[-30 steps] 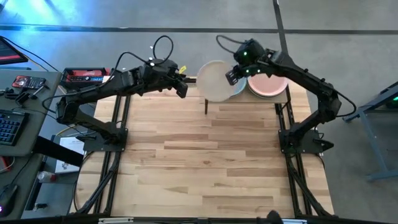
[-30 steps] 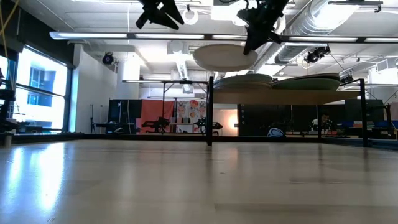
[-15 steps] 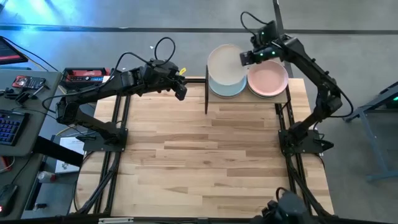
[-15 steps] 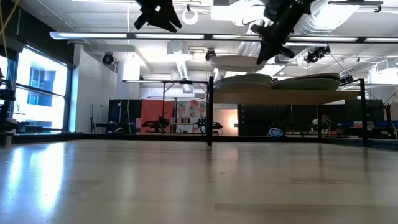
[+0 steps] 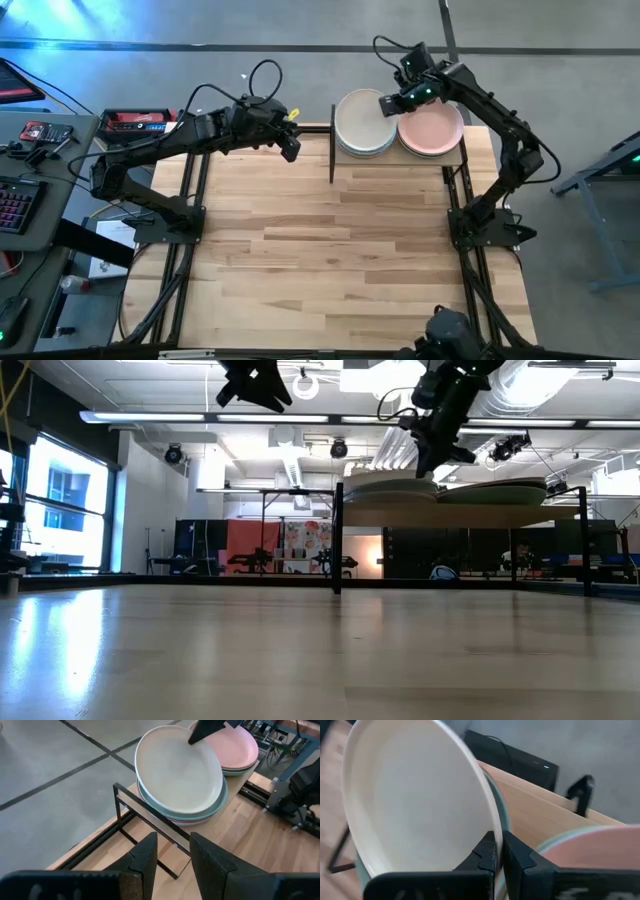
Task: Place and stack plates onto a shelf
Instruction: Stack the white plate on top of the light blue stacked plates on the shelf
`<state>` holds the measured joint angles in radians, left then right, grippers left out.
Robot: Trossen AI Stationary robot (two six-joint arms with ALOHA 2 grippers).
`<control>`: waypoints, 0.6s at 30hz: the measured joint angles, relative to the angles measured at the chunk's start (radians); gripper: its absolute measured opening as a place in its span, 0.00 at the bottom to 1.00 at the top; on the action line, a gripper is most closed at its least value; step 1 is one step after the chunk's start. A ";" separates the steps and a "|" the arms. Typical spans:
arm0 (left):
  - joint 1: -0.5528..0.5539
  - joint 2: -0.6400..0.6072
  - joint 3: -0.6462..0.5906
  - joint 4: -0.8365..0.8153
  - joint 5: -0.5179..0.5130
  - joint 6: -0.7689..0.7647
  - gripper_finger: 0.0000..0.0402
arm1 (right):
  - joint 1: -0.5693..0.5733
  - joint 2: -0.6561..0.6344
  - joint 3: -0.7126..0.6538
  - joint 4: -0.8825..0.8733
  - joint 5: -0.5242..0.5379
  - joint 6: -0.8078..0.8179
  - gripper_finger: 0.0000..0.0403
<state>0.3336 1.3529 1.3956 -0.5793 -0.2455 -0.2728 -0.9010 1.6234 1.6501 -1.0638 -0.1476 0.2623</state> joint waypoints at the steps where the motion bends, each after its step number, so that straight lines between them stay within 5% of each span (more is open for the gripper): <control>1: 0.000 0.000 0.000 0.000 0.000 0.012 0.25 | 0.003 0.000 0.000 -0.010 0.017 0.007 0.00; 18: 0.000 0.001 0.000 -0.012 0.000 0.024 0.25 | 0.025 0.000 0.000 -0.022 0.015 0.026 0.00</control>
<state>0.3336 1.3537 1.3956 -0.5909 -0.2455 -0.2493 -0.8763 1.6234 1.6497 -1.0853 -0.1323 0.2878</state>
